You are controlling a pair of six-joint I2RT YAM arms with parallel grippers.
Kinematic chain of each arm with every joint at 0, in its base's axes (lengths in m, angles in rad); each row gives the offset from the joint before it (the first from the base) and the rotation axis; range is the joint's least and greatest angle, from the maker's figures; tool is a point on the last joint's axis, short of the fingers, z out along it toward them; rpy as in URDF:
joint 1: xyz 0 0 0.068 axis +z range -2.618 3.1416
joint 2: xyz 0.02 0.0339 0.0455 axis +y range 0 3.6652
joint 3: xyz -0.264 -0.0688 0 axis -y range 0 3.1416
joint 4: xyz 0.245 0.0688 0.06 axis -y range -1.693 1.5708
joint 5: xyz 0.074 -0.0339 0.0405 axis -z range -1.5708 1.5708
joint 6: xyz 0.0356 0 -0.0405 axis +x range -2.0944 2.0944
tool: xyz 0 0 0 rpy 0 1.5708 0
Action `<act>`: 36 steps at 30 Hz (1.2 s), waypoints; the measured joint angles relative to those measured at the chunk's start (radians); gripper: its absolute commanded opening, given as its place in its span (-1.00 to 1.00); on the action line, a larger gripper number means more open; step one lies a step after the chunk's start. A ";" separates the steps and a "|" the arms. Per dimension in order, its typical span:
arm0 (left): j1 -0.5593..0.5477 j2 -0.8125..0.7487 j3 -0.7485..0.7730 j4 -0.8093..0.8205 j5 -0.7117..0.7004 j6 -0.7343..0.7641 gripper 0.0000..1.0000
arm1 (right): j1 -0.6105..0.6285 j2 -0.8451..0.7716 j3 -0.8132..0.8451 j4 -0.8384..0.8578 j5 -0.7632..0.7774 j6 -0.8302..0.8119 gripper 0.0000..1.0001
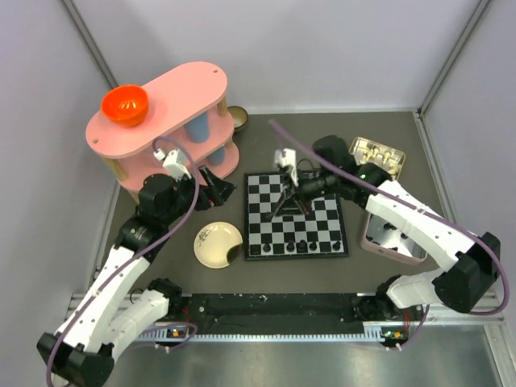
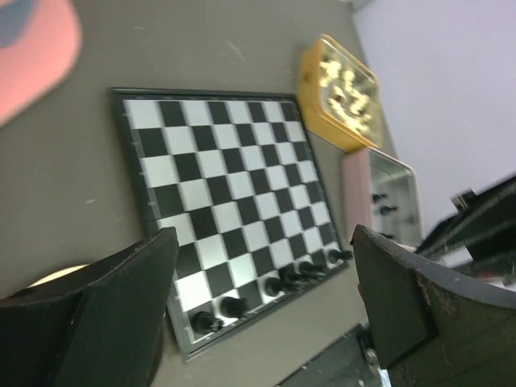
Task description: Set up the chess pieces on the board
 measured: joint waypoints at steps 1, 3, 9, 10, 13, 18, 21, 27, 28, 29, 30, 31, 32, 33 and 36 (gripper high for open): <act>0.001 -0.026 -0.005 -0.027 -0.039 0.011 0.88 | 0.027 0.019 0.014 -0.042 0.029 -0.047 -0.89; 0.002 -0.075 -0.018 -0.077 -0.116 0.026 0.88 | 0.083 0.051 0.033 -0.113 0.089 -0.132 -0.89; 0.005 -0.170 -0.046 -0.217 -0.298 0.051 0.87 | 0.196 0.139 0.045 -0.254 0.269 -0.293 -0.87; 0.005 -0.183 -0.052 -0.231 -0.318 0.053 0.87 | 0.209 0.151 0.045 -0.268 0.297 -0.310 -0.87; 0.005 -0.220 -0.072 -0.257 -0.365 0.056 0.87 | 0.243 0.179 0.045 -0.294 0.360 -0.344 -0.86; 0.005 -0.254 -0.098 -0.277 -0.402 0.056 0.86 | 0.277 0.221 0.046 -0.309 0.430 -0.369 -0.85; 0.005 -0.261 -0.112 -0.284 -0.409 0.056 0.86 | 0.288 0.254 0.047 -0.308 0.463 -0.370 -0.84; 0.004 -0.286 -0.122 -0.287 -0.432 0.056 0.86 | 0.306 0.313 0.053 -0.302 0.511 -0.366 -0.84; 0.004 -0.295 -0.124 -0.287 -0.437 0.056 0.86 | 0.307 0.320 0.053 -0.299 0.520 -0.364 -0.83; 0.005 -0.299 -0.125 -0.288 -0.440 0.056 0.86 | 0.308 0.325 0.053 -0.296 0.525 -0.361 -0.83; 0.004 -0.306 -0.128 -0.288 -0.446 0.056 0.86 | 0.308 0.330 0.053 -0.291 0.531 -0.359 -0.83; 0.004 -0.312 -0.131 -0.288 -0.451 0.056 0.86 | 0.308 0.335 0.053 -0.287 0.536 -0.356 -0.83; 0.005 -0.317 -0.134 -0.289 -0.456 0.055 0.86 | 0.308 0.340 0.054 -0.284 0.540 -0.355 -0.83; 0.005 -0.323 -0.137 -0.292 -0.461 0.055 0.86 | 0.309 0.346 0.054 -0.282 0.545 -0.354 -0.82; 0.005 -0.330 -0.144 -0.299 -0.473 0.055 0.86 | 0.310 0.365 0.059 -0.275 0.555 -0.348 -0.82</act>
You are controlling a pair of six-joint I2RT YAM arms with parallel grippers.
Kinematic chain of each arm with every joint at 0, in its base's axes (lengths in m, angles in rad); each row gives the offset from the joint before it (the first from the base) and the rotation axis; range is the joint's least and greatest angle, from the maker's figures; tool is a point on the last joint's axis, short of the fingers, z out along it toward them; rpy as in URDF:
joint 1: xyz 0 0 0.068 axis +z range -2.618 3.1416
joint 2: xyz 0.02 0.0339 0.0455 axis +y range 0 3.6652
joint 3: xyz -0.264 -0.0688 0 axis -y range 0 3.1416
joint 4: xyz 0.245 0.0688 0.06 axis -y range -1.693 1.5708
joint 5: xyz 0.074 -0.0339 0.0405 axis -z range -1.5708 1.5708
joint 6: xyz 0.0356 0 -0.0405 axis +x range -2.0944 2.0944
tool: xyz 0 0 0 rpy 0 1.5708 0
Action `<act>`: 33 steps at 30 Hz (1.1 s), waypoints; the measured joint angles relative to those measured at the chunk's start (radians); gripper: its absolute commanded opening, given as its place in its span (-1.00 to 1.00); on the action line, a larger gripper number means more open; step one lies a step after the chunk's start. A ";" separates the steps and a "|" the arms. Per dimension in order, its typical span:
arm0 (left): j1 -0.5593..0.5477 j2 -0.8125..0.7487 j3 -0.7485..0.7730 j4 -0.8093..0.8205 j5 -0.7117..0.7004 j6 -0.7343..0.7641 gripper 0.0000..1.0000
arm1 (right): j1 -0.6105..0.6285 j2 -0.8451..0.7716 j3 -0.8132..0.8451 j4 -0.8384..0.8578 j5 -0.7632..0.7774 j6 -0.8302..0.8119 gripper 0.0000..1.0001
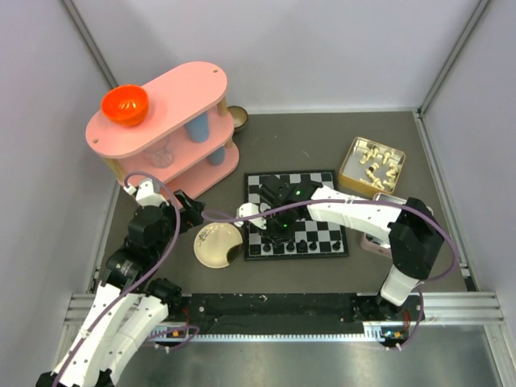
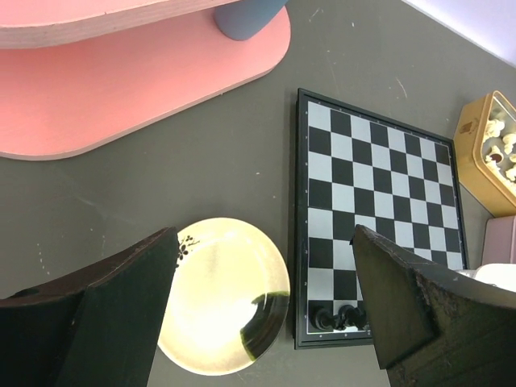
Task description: Set up the chess pieces on the board
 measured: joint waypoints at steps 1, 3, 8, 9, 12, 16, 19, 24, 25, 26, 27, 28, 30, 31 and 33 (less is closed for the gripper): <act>0.000 0.000 0.000 -0.005 -0.005 0.000 0.86 | 0.000 0.006 0.000 0.006 0.004 0.001 -0.82; 0.000 0.000 0.000 -0.012 -0.010 0.000 0.86 | 0.000 0.013 0.000 0.013 0.009 0.004 -0.81; 0.000 0.000 -0.002 -0.019 -0.017 0.000 0.86 | 0.001 0.015 0.000 0.025 0.024 0.012 -0.80; 0.000 0.000 -0.002 -0.019 -0.018 0.000 0.86 | 0.001 0.016 0.000 0.026 0.026 0.014 -0.80; 0.000 -0.002 -0.003 -0.020 -0.025 0.000 0.86 | 0.002 0.020 -0.001 0.030 0.031 0.016 -0.80; 0.000 -0.006 -0.004 -0.021 -0.033 0.000 0.86 | 0.002 0.027 -0.002 0.031 0.035 0.019 -0.79; 0.000 -0.006 -0.004 -0.023 -0.037 0.000 0.86 | 0.002 0.029 -0.004 0.033 0.038 0.021 -0.79; 0.000 -0.009 -0.004 -0.031 -0.050 0.000 0.86 | 0.002 0.032 -0.016 0.038 0.041 0.027 -0.78; 0.000 -0.013 -0.004 -0.035 -0.055 -0.001 0.86 | 0.002 0.035 -0.017 0.039 0.042 0.027 -0.78; 0.000 -0.017 -0.004 -0.037 -0.059 -0.001 0.86 | 0.002 0.037 -0.017 0.039 0.042 0.028 -0.78; 0.000 -0.021 -0.004 -0.040 -0.062 -0.001 0.86 | 0.002 0.040 -0.017 0.039 0.042 0.028 -0.78; 0.000 -0.026 -0.004 -0.042 -0.065 -0.003 0.86 | 0.002 0.044 -0.020 0.042 0.042 0.028 -0.78; 0.000 -0.031 -0.004 -0.043 -0.071 -0.004 0.86 | 0.002 0.050 -0.022 0.041 0.044 0.032 -0.78; 0.000 -0.032 -0.004 -0.043 -0.075 -0.004 0.86 | 0.002 0.052 -0.022 0.042 0.045 0.033 -0.78; 0.000 -0.032 -0.004 -0.043 -0.080 -0.004 0.86 | 0.002 0.056 -0.022 0.044 0.046 0.034 -0.78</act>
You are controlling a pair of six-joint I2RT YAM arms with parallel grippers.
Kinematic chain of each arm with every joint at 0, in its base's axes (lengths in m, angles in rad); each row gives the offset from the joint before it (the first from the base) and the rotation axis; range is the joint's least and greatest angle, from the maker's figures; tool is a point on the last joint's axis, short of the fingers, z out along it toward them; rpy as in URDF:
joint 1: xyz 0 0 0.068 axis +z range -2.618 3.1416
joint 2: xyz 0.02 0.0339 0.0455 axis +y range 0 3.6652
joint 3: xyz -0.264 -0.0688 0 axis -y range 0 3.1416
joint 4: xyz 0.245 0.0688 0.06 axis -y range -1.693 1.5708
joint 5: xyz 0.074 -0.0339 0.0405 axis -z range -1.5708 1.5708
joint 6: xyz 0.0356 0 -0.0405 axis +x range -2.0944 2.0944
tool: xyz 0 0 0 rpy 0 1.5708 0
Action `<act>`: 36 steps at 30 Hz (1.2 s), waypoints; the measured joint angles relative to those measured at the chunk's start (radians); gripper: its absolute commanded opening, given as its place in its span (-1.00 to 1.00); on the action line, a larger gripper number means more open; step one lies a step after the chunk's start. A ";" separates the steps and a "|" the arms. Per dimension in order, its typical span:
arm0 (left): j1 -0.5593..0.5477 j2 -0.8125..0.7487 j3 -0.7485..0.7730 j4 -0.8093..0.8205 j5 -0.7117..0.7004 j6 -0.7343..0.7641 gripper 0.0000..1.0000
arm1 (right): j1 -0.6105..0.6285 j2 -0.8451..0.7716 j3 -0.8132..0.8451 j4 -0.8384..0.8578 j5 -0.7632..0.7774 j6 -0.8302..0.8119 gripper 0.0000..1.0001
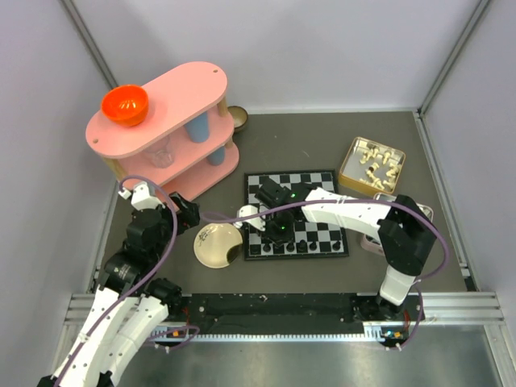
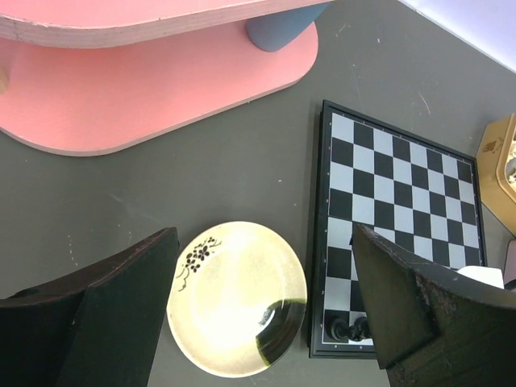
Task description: Set up the chess pieces on the board
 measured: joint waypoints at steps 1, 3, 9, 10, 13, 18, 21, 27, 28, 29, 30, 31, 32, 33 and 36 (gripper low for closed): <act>0.000 0.000 0.000 0.000 -0.002 0.000 0.86 | 0.000 0.001 0.000 0.000 0.000 0.000 -0.78; 0.000 0.000 0.000 -0.001 -0.006 0.000 0.86 | 0.000 0.001 -0.005 0.004 0.001 0.000 -0.77; 0.000 0.000 0.000 -0.004 -0.009 0.000 0.86 | 0.003 0.002 -0.013 0.010 0.003 0.000 -0.76; 0.000 0.000 0.000 -0.005 -0.009 0.000 0.86 | 0.003 0.002 -0.013 0.010 0.004 0.000 -0.76; 0.000 0.000 0.000 -0.005 -0.009 0.000 0.86 | 0.003 0.002 -0.013 0.010 0.004 0.000 -0.75; 0.000 0.000 0.000 -0.005 -0.009 0.000 0.86 | 0.003 0.002 -0.015 0.012 0.003 0.000 -0.74; 0.000 0.000 0.000 -0.005 -0.009 0.000 0.86 | 0.005 0.001 -0.019 0.016 0.003 -0.001 -0.72; 0.000 0.000 0.000 -0.005 -0.009 0.000 0.86 | 0.013 0.001 -0.019 0.016 0.004 -0.003 -0.66; 0.000 -0.001 0.000 -0.005 -0.009 0.000 0.86 | 0.014 0.001 -0.019 0.016 0.004 -0.003 -0.65; 0.000 -0.002 0.000 -0.005 -0.009 0.000 0.86 | 0.015 0.001 -0.019 0.016 0.003 -0.003 -0.63; 0.000 -0.005 0.000 -0.006 -0.009 0.000 0.86 | 0.016 0.001 -0.019 0.016 0.003 -0.003 -0.61; 0.000 -0.008 0.000 -0.007 -0.009 0.000 0.86 | 0.017 0.001 -0.019 0.016 0.003 -0.003 -0.60; 0.000 -0.010 0.000 -0.008 -0.009 0.000 0.86 | 0.018 0.001 -0.019 0.016 0.003 -0.002 -0.59; 0.000 -0.011 0.000 -0.010 -0.009 0.000 0.86 | 0.019 0.001 -0.019 0.014 0.003 -0.002 -0.57; 0.000 -0.013 0.000 -0.016 -0.009 0.000 0.86 | 0.021 0.001 -0.019 0.010 0.003 0.000 -0.50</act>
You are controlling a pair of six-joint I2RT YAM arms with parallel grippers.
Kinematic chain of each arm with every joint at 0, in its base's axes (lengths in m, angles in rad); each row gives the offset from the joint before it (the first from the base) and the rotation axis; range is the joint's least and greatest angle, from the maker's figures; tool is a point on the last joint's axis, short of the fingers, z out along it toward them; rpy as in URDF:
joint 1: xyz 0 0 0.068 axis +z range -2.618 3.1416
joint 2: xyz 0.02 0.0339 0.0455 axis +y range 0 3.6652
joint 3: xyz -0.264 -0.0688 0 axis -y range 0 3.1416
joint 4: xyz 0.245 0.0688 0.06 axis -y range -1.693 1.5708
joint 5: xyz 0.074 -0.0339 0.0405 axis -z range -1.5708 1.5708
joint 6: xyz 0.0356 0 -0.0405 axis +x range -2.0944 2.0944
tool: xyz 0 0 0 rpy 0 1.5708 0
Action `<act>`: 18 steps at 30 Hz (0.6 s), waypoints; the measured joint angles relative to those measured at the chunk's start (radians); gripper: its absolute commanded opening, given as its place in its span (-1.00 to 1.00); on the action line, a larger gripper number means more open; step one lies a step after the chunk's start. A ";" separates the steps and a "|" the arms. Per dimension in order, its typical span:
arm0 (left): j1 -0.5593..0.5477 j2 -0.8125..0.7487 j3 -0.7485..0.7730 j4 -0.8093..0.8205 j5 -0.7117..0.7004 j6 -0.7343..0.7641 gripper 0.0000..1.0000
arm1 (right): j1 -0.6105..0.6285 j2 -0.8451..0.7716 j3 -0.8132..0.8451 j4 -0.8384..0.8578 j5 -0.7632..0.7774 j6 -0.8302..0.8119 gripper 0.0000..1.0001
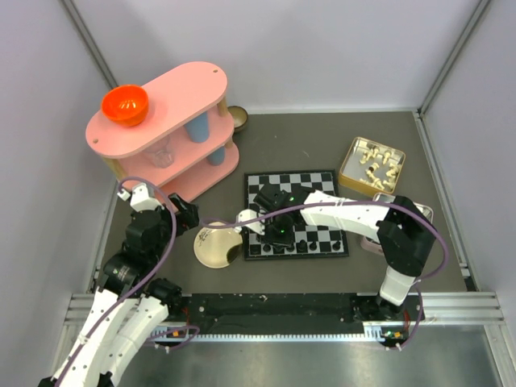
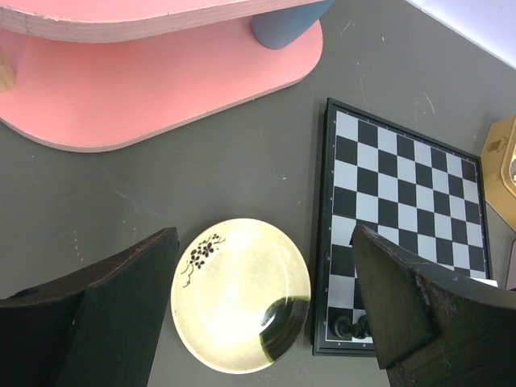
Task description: Set up the chess pieces on the board
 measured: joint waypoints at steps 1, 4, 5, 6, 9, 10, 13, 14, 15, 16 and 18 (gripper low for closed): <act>0.000 0.000 0.000 -0.003 0.000 0.000 0.86 | 0.000 0.000 0.000 -0.002 0.000 0.000 -0.46; 0.000 0.000 0.000 -0.007 0.000 -0.001 0.86 | 0.002 0.000 0.000 -0.003 0.000 0.001 -0.42; 0.000 0.000 0.000 -0.007 0.000 -0.002 0.86 | 0.003 0.000 0.000 -0.003 -0.001 0.003 -0.42; 0.000 0.000 0.000 -0.008 0.000 -0.003 0.86 | 0.003 0.000 0.000 -0.003 -0.002 0.006 -0.42; 0.000 -0.003 0.000 -0.013 0.000 -0.003 0.86 | 0.003 0.000 0.000 -0.004 -0.005 0.016 -0.35; 0.000 -0.006 0.000 -0.014 0.000 -0.003 0.86 | 0.003 0.000 0.000 -0.004 -0.006 0.019 -0.28; 0.000 -0.017 0.000 -0.018 0.000 -0.003 0.87 | 0.003 0.000 0.002 -0.006 -0.008 0.029 -0.07; 0.000 -0.020 0.000 -0.021 0.000 -0.003 0.87 | 0.003 0.000 0.005 -0.012 -0.009 0.034 -0.06; 0.000 -0.025 0.000 -0.023 0.000 -0.003 0.90 | 0.003 0.000 0.011 -0.019 -0.010 0.039 -0.04; 0.000 -0.029 0.000 -0.024 0.001 -0.002 0.92 | 0.003 0.000 0.018 -0.027 -0.010 0.040 0.00; 0.000 -0.051 0.000 -0.024 0.001 0.000 0.98 | 0.002 -0.002 0.043 -0.047 -0.020 0.047 0.03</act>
